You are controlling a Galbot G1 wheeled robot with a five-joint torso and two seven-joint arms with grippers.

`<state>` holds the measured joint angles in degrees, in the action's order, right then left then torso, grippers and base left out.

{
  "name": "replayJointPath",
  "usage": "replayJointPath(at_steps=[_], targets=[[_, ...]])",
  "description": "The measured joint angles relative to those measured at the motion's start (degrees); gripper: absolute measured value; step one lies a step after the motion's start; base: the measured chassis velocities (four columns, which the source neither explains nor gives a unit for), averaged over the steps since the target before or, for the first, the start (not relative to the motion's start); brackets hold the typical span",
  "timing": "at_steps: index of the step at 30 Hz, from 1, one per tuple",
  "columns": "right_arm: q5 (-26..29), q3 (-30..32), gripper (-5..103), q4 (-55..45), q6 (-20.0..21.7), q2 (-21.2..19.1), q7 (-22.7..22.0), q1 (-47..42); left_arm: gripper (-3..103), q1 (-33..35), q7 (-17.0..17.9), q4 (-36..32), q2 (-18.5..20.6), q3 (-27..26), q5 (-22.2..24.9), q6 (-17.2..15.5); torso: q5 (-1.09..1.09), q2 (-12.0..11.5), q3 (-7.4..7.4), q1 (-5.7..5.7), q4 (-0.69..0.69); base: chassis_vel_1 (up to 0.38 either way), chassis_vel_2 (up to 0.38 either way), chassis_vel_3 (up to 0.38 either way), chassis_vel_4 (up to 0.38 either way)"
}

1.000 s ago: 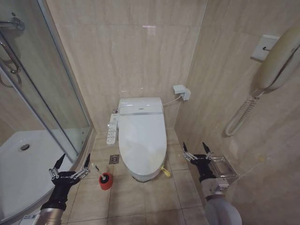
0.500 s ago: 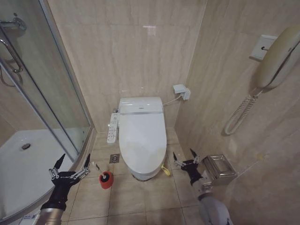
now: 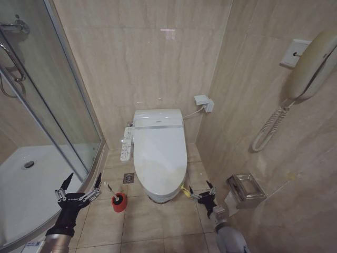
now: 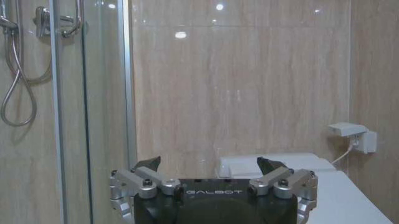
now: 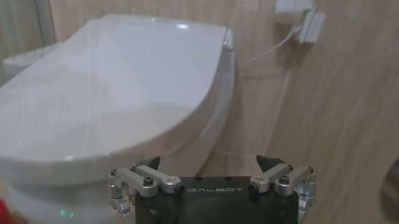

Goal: Open the toilet lid, clean the toilet bowl with a toilet brush, close the toilet lid, and flush.

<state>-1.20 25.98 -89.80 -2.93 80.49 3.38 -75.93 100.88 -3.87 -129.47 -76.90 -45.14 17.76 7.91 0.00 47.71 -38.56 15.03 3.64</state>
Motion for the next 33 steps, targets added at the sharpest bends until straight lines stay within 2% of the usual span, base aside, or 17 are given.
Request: replayJointPath(at_steps=[10, 26, 33], targets=[[-1.97, -3.23, 100, 6.48, -0.55, 0.97, -1.04, 3.25, 100, 0.0, 0.0, 0.0, 0.0, 0.0, 0.0, 0.0, 0.0, 0.0, 0.0, 0.0, 0.0, 0.0, 0.0, 0.0, 0.0], [-4.28, -3.78, 100, 18.21, -2.51, 0.39, -2.63, 12.0, 100, 0.0, 0.0, 0.0, 0.0, 0.0, 0.0, 0.0, -0.01, 0.0, 0.0, -0.01, 0.0, 0.0, 0.0, 0.0, 0.0], [-3.86, -4.4, 100, 17.85, -2.6, -0.73, -2.87, 11.9, 100, 0.0, 0.0, 0.0, 0.0, 0.0, 0.0, 0.0, 0.0, 0.0, 0.0, 0.0, 0.0, 0.0, 0.0, 0.0, 0.0]])
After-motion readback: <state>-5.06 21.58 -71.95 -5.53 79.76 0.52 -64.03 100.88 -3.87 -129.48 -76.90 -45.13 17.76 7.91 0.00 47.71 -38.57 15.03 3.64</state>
